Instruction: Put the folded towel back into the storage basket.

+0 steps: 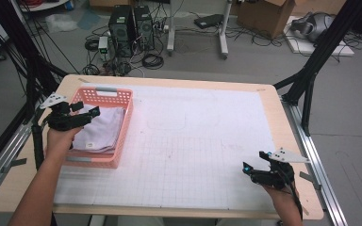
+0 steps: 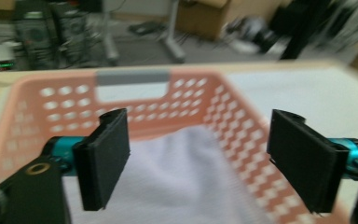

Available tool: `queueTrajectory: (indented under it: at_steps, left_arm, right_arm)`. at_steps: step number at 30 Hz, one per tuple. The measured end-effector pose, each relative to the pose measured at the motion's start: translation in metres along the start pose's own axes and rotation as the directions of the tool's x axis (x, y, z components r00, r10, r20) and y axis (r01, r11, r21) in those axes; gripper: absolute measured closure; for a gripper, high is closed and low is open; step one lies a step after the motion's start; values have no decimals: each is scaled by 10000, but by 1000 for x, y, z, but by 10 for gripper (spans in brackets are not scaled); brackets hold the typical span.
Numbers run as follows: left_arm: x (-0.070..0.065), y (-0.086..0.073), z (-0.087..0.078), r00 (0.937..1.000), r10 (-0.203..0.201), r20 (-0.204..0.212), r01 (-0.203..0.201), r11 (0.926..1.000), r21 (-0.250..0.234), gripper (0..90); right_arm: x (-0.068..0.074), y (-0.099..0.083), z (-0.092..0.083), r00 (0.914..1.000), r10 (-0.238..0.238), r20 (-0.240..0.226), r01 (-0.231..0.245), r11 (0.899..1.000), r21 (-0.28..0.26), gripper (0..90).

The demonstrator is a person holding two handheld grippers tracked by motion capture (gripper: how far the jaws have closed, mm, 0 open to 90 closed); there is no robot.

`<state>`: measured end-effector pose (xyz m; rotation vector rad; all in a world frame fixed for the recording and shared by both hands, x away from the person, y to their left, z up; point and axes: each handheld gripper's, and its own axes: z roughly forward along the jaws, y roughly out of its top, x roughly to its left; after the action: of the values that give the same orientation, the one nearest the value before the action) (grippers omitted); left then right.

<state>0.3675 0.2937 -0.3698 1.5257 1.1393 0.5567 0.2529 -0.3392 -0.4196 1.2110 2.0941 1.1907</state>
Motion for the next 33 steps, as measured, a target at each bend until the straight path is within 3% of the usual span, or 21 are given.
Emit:
queueTrajectory:
  at_steps: [1, 4, 10, 13, 16, 20, 29, 33]
  left_arm:
    - [-2, 1, -3, 9998, -94, 187, 98, 9998, -198, 192]
    - [-12, 2, -11, 9991, 237, 353, -218, 9983, -537, 193]
    - [-28, -2, -25, 9948, 451, 911, -336, 9918, -1236, 197]
    - [-41, -5, -30, 9899, 810, 1161, -636, 9873, -1458, 201]
    - [-56, -8, -32, 9824, 1313, 1332, -1132, 9843, -1354, 209]
    - [-80, -10, -31, 9715, 1631, 1720, -1373, 9787, -1525, 213]
    - [-134, -28, -21, 9447, 1710, 2797, -1246, 9765, -1759, 218]
    - [-151, -40, -13, 9335, 1748, 3130, -1237, 9765, -1764, 221]
  right_arm:
    - [0, 0, 0, 10000, 0, 0, 0, 10000, 0, 191]
    - [-1, 0, -1, 10000, 86, -4, -86, 9999, -119, 191]
    - [1, 3, -5, 10000, -12, 6, 12, 9989, -474, 192]
    - [0, 3, -6, 10000, 47, -41, -49, 9987, -516, 191]
    - [-1, 1, -7, 10000, 78, -31, -80, 9987, -501, 192]
    - [-2, 1, -8, 10000, 52, -5, -52, 9983, -577, 191]
    - [1, 2, -12, 9999, -122, -7, 121, 9972, -741, 192]
    - [1, 2, -12, 9998, -189, -31, 186, 9963, -835, 192]
